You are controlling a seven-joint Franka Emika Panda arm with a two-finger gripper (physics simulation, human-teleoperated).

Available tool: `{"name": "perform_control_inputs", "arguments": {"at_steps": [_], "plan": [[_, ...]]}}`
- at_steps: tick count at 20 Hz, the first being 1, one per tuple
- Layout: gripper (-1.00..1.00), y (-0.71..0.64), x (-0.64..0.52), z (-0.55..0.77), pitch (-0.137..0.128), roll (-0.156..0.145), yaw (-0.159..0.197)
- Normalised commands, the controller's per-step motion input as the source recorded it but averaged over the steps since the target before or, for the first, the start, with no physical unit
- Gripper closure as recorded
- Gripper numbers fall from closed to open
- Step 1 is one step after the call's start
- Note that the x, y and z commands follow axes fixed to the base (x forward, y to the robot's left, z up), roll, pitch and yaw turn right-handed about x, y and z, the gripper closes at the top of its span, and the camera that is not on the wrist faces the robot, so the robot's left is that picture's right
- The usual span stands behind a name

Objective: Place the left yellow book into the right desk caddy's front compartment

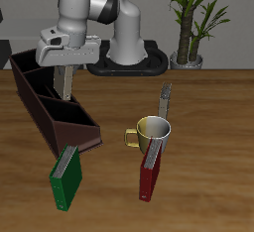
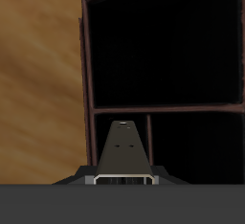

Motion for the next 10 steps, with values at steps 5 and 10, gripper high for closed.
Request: {"name": "perform_control_inputs", "arguments": {"at_steps": [5, 10], "plan": [[1.0, -0.03, 0.11, -0.2, 0.024, 0.0, -0.008], [1.0, 0.02, 0.11, -0.18, 0.026, 0.008, -0.017]]}}
